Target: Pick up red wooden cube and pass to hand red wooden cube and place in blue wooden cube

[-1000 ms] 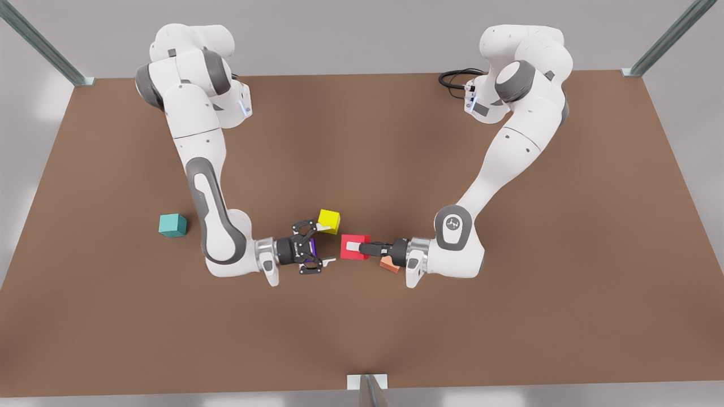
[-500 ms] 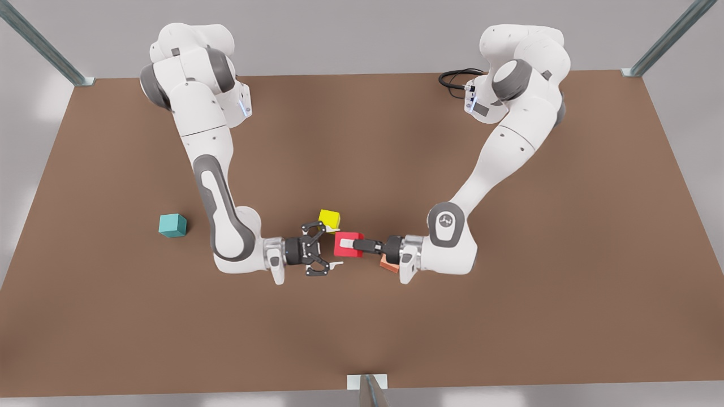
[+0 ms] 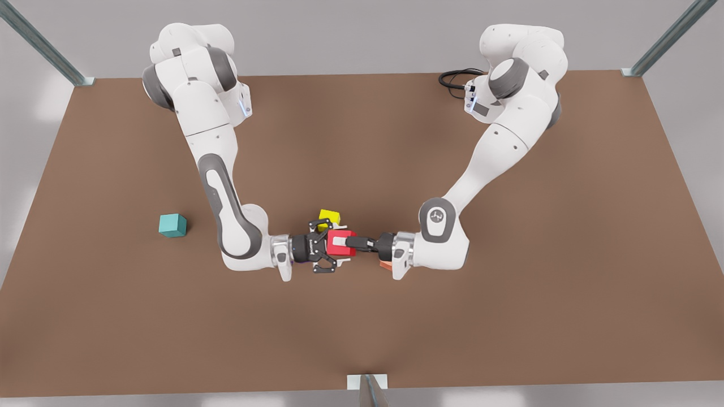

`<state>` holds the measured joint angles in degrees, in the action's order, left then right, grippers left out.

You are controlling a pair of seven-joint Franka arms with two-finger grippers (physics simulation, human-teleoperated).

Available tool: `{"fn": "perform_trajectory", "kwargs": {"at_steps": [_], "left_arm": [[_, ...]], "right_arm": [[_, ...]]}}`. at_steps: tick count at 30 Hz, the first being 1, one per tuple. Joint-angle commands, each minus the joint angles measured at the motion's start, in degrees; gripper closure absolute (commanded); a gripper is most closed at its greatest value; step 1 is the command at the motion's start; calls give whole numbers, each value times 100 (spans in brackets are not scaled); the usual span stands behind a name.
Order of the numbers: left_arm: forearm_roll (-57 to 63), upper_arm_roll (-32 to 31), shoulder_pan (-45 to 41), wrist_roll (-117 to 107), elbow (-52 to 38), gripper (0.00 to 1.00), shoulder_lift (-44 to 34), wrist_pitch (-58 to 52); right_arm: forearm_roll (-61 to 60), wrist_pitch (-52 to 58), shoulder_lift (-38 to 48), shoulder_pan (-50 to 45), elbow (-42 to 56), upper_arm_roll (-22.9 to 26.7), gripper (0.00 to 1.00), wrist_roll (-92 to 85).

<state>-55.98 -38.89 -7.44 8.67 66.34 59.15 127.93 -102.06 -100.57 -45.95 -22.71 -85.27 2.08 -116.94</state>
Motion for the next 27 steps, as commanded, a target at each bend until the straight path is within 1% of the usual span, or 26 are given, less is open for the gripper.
{"fn": "perform_trajectory", "kwargs": {"at_steps": [1, 4, 5, 6, 7, 8, 11, 12, 13, 17, 18, 19, 20, 21, 22, 23, 24, 25, 26, 27], "left_arm": [[-44, -5, -3, 285, 2, 34, -8, 92], [-35, -5, -3, 285, 2, 34, -8, 92], [-35, -5, -3, 285, 2, 34, -8, 92], [-35, -5, -3, 294, 2, 34, -8, 92], [-35, -5, -3, 285, 2, 34, -8, 83], [-35, -5, -3, 285, 2, 34, -8, 92], [-35, -5, -3, 294, 2, 33, -8, 83], [-27, -5, -3, 294, 10, 24, -8, 83], [-27, -5, 5, 294, 10, 0, -8, 83], [17, -5, 234, 250, 46, 0, -70, -66], [158, -5, 418, 241, 107, 0, -140, -312], [570, -5, 629, -101, 256, 0, -359, -339], [1010, -13, 822, -734, 239, 0, -448, -690], [1247, -92, 1262, -849, 230, 0, -457, -1278], [1660, -101, 1604, -928, 213, 0, -641, -1850], [2319, -128, 1965, -1183, 195, 0, -878, -2482], [3617, -128, 2036, -1428, 195, 0, -1396, -2957], [5701, -276, 1895, -1929, 195, 0, -2003, -4125], [6631, -531, 1930, -2149, 195, 0, -2257, -4625], [7511, -602, 1930, -2220, 195, 0, -2530, -5162]], "right_arm": [[-25, -15, 7, 3, 11, -6, 2, -242], [-25, -15, 7, 39, 20, -6, 2, -233], [-25, -15, 7, 56, 20, -6, 6, -233], [-25, -15, 7, 65, 28, -6, 34, -233], [-25, -15, 7, 65, 37, -6, 52, -242], [-25, -15, 7, 56, 37, -6, 54, -233], [-25, -15, 7, 56, 37, -6, 54, -233], [-25, -15, 7, 56, 37, -6, 54, -233], [-25, -15, 7, 65, 37, -6, 54, -233], [-25, -42, 16, 74, 37, -6, 54, -189], [-25, -42, 16, 74, 37, 3, 54, -172], [36, -42, 16, 126, 20, 20, 54, -172], [177, -42, 42, 144, 20, 73, 54, -180], [580, -33, 51, 144, 20, 389, 54, -189], [1546, 20, 147, 197, 2, 582, 54, 38], [2707, 20, 340, 206, -59, 688, 54, 285], [3910, 20, 762, 144, -410, 951, 54, 329], [5834, 55, 1579, 214, -1034, 1075, 54, 1005], [6992, 230, 1904, 284, -1193, 1136, 54, 1426], [8215, 388, 2028, 293, -1202, 1189, 54, 1796]]}}
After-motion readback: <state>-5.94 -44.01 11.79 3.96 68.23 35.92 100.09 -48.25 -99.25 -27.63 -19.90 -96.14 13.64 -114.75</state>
